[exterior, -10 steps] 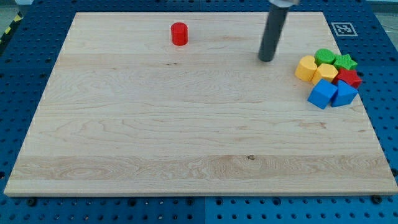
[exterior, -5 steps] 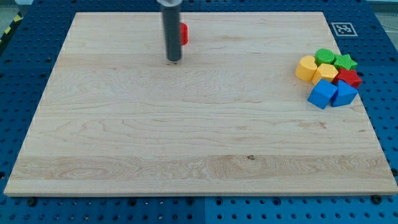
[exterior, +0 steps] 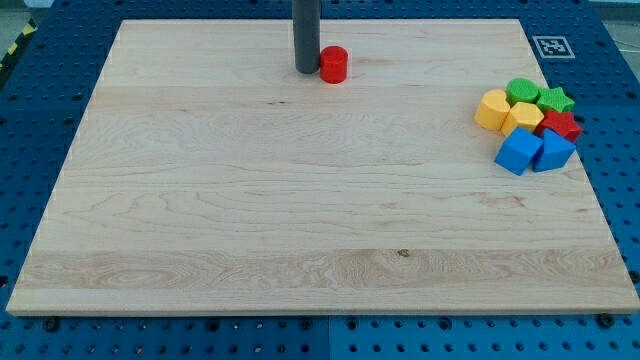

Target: Move red circle into the blue cube

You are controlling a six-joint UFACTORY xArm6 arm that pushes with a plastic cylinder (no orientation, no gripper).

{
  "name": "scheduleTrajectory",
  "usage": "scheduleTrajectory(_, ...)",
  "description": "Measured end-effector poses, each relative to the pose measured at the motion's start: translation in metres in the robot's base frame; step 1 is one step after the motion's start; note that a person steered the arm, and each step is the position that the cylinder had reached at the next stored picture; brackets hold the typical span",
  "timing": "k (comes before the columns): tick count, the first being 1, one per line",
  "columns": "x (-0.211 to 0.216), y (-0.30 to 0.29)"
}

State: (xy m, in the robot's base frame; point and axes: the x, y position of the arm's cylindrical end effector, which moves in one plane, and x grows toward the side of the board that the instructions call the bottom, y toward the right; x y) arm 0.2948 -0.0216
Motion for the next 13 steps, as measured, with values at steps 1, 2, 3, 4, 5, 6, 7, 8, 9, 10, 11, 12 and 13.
scheduleTrajectory(1, 0.007, 0.006)
scheduleTrajectory(2, 0.053, 0.038)
scheduleTrajectory(3, 0.072, 0.03)
scheduleTrajectory(4, 0.057, -0.043)
scheduleTrajectory(5, 0.014, -0.058)
scheduleTrajectory(6, -0.015, -0.03)
scheduleTrajectory(7, -0.015, 0.033)
scheduleTrajectory(8, 0.014, 0.081)
scheduleTrajectory(9, 0.057, 0.127)
scheduleTrajectory(10, 0.07, 0.142)
scheduleTrajectory(11, 0.057, 0.122)
scheduleTrajectory(12, 0.063, 0.083)
scheduleTrajectory(13, 0.082, 0.083)
